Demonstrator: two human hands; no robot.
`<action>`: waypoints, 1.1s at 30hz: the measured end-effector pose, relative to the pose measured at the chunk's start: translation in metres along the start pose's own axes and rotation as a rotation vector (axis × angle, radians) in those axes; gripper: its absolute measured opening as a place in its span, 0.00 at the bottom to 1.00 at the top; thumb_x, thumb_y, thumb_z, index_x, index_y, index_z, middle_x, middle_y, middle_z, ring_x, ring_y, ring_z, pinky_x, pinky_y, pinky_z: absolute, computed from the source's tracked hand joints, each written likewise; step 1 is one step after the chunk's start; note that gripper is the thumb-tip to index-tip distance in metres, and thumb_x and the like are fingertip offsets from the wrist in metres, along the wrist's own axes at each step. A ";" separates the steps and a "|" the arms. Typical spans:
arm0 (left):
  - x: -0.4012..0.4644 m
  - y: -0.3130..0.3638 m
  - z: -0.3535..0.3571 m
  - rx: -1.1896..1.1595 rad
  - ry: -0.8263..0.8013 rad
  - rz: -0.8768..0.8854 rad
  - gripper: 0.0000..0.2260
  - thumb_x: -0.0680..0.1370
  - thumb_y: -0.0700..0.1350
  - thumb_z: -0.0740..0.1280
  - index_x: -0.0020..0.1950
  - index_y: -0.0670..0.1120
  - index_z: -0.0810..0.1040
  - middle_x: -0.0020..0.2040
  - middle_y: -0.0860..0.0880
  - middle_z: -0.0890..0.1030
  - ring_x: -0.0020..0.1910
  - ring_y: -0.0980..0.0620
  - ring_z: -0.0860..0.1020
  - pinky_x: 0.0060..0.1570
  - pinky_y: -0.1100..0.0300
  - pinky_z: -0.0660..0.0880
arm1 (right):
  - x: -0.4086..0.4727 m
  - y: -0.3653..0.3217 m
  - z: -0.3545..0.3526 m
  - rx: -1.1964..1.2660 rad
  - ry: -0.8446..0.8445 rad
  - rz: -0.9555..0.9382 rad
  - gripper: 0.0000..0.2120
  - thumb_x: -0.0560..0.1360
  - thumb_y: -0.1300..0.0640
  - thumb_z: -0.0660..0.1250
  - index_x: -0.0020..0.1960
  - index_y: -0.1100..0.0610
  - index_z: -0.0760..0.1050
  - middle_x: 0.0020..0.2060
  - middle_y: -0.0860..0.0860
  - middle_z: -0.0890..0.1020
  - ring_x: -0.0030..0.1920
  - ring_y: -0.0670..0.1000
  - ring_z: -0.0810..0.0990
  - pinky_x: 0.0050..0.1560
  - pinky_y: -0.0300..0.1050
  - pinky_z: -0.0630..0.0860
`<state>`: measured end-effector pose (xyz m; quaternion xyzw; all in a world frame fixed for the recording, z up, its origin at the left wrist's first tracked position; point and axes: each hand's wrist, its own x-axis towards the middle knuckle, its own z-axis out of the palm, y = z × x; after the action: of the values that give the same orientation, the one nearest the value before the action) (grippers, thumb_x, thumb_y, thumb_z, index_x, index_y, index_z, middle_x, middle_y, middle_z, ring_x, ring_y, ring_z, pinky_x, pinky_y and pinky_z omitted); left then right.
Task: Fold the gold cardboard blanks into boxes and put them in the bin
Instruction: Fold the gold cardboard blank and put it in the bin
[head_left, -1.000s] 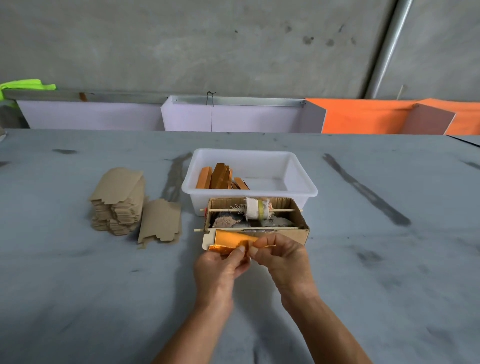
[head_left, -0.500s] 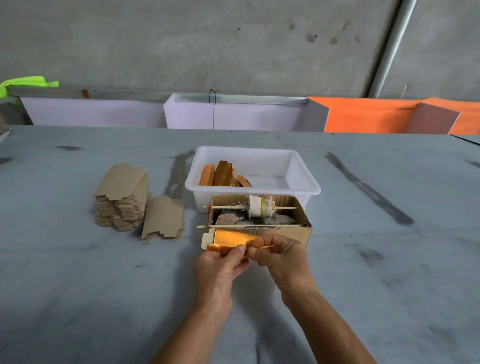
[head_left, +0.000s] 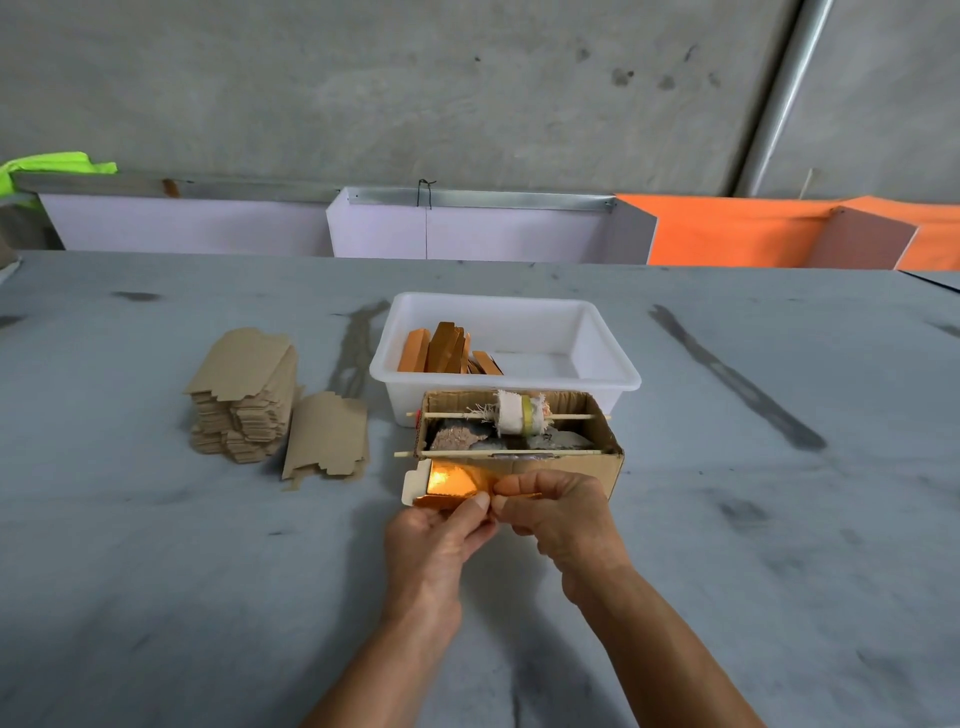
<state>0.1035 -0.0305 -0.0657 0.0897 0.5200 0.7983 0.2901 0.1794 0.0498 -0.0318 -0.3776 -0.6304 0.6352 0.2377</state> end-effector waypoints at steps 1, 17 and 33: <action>0.000 0.000 -0.001 0.000 -0.005 -0.002 0.07 0.74 0.31 0.68 0.40 0.40 0.82 0.38 0.42 0.84 0.39 0.48 0.84 0.40 0.59 0.81 | 0.000 -0.001 0.000 0.007 -0.005 0.008 0.04 0.67 0.68 0.74 0.39 0.61 0.82 0.29 0.52 0.81 0.27 0.43 0.73 0.24 0.29 0.67; 0.008 -0.007 -0.003 -0.020 0.153 -0.248 0.05 0.70 0.30 0.71 0.43 0.34 0.78 0.32 0.42 0.82 0.27 0.51 0.82 0.25 0.63 0.77 | 0.002 0.001 0.005 -0.224 -0.029 0.120 0.07 0.66 0.67 0.75 0.41 0.59 0.81 0.36 0.53 0.82 0.35 0.47 0.77 0.26 0.32 0.66; 0.004 -0.009 0.004 -0.052 0.386 -0.003 0.13 0.66 0.31 0.75 0.46 0.39 0.77 0.40 0.44 0.82 0.37 0.49 0.81 0.28 0.63 0.78 | -0.017 0.013 0.021 0.189 0.109 0.203 0.09 0.66 0.69 0.74 0.33 0.60 0.77 0.25 0.51 0.79 0.26 0.47 0.76 0.22 0.35 0.67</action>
<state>0.1056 -0.0223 -0.0721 -0.0730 0.5455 0.8134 0.1884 0.1753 0.0221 -0.0427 -0.4492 -0.5123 0.6913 0.2406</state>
